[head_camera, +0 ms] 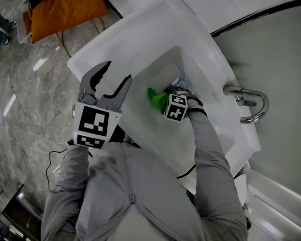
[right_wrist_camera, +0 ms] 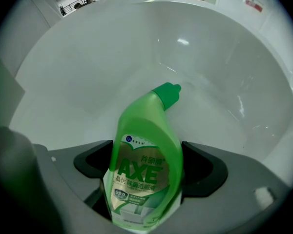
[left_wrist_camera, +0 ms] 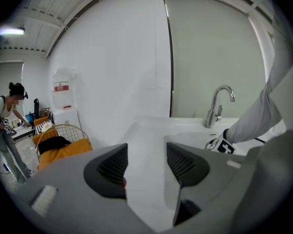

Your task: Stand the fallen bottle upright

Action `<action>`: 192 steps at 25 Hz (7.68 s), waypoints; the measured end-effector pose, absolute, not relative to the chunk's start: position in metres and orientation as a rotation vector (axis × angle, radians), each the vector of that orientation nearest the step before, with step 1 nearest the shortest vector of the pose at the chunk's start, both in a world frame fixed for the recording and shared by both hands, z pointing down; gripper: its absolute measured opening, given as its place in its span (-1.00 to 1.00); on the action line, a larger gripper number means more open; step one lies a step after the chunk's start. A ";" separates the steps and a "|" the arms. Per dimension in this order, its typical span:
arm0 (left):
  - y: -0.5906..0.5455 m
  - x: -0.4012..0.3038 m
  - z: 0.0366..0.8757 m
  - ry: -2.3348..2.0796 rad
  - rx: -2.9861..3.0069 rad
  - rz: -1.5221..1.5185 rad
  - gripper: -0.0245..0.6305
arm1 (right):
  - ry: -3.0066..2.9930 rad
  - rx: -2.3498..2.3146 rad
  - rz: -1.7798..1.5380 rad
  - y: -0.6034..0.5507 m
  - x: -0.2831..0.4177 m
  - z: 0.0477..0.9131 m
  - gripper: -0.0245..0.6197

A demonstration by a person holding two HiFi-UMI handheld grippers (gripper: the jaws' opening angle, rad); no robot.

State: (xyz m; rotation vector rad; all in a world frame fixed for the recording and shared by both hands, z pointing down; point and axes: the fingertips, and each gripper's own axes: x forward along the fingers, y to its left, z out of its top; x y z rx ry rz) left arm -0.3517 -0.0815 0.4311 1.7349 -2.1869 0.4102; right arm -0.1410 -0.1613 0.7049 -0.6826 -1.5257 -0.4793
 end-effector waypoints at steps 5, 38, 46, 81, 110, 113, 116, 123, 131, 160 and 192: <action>-0.082 -0.350 0.432 -2.188 1.733 0.415 -0.11 | -1.534 -0.675 -0.485 -0.161 -0.142 0.705 0.41; -0.128 -0.283 0.394 -2.030 2.062 0.434 -0.11 | -2.086 -0.039 -0.234 -0.169 -0.125 0.605 0.41; -0.149 -0.239 0.384 -1.926 2.212 0.455 -0.11 | -2.198 0.256 -0.064 -0.182 -0.082 0.582 0.40; -0.183 -0.121 0.370 -1.654 2.513 0.479 -0.10 | -1.975 1.394 0.005 -0.299 0.256 0.414 0.40; -0.222 -0.093 0.386 -1.587 2.545 0.546 -0.11 | -1.945 1.808 0.257 -0.304 0.355 0.433 0.41; -0.222 -0.094 0.385 -1.593 2.548 0.534 -0.10 | -1.943 1.826 0.249 -0.304 0.356 0.433 0.41; -0.220 -0.096 0.381 -1.597 2.549 0.528 -0.11 | -1.931 1.839 0.253 -0.303 0.358 0.433 0.41; -0.216 -0.100 0.378 -1.593 2.555 0.499 -0.11 | -1.929 1.876 0.232 -0.300 0.355 0.427 0.41; -0.210 -0.102 0.378 -1.579 2.565 0.486 -0.10 | -1.905 1.966 0.179 -0.282 0.358 0.404 0.41; -0.261 -0.088 0.626 -0.777 2.568 2.149 0.01 | -2.078 1.766 0.186 -0.136 0.199 0.440 0.41; -0.274 -0.094 0.713 -0.163 2.178 2.417 0.11 | -2.103 1.800 0.251 -0.124 0.166 0.439 0.41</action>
